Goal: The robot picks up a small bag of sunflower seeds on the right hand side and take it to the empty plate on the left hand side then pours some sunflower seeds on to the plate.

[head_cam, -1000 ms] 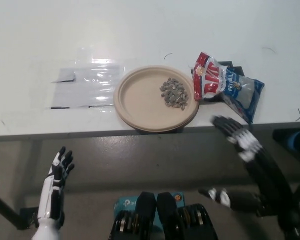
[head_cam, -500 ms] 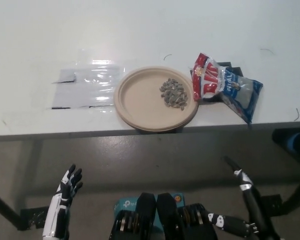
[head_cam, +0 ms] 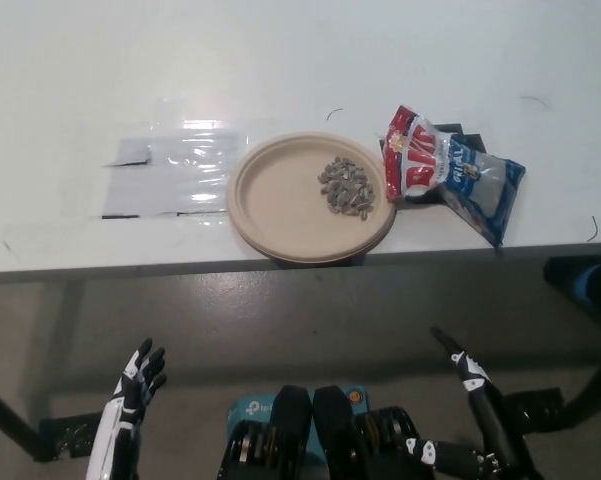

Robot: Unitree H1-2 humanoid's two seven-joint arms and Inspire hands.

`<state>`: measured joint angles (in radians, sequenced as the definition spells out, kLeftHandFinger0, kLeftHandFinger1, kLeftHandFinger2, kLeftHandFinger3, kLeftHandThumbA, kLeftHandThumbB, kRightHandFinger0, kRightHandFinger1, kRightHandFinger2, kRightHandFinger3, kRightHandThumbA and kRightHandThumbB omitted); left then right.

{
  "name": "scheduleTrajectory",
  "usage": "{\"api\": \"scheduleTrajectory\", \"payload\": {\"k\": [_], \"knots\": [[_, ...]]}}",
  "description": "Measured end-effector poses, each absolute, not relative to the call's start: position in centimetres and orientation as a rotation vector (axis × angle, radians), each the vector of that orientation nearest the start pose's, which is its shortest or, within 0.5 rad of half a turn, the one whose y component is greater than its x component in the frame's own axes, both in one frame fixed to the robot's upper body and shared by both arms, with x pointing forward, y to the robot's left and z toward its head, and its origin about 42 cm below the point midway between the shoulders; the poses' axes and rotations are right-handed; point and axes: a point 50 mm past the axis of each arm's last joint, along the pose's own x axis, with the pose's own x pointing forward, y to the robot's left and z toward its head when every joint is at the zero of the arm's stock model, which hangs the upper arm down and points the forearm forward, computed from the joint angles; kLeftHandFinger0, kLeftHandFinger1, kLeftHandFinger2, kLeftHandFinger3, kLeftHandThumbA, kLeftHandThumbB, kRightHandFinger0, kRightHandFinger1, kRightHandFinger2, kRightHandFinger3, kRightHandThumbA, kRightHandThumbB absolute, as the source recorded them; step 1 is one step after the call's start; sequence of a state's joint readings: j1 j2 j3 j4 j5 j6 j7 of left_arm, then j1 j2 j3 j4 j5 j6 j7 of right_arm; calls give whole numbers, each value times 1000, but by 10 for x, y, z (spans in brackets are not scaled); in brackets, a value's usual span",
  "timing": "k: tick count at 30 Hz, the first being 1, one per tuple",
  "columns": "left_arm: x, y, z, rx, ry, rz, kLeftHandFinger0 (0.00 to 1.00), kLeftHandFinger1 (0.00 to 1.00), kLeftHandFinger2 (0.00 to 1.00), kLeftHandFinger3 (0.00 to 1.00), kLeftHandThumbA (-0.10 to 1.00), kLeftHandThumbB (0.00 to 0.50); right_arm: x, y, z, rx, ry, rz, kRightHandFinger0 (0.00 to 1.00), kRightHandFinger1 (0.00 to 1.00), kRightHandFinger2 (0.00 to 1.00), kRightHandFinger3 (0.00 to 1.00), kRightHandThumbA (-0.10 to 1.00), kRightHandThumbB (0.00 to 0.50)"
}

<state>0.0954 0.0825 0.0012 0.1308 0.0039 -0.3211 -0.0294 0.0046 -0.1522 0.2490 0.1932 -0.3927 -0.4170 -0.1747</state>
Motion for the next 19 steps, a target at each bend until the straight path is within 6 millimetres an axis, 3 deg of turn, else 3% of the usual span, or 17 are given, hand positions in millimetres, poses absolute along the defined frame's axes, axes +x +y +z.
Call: {"api": "scheduleTrajectory", "payload": {"k": [15, 19], "knots": [[240, 244, 56, 89, -91, -16, 1000, 1000, 1000, 1000, 1000, 153, 263, -200, 62, -478, -275, 209, 1000, 1000, 1000, 1000, 1000, 319], [240, 244, 56, 90, -89, -15, 1000, 1000, 1000, 1000, 1000, 148, 263, -200, 62, -474, -274, 208, 1000, 1000, 1000, 1000, 1000, 342]]}}
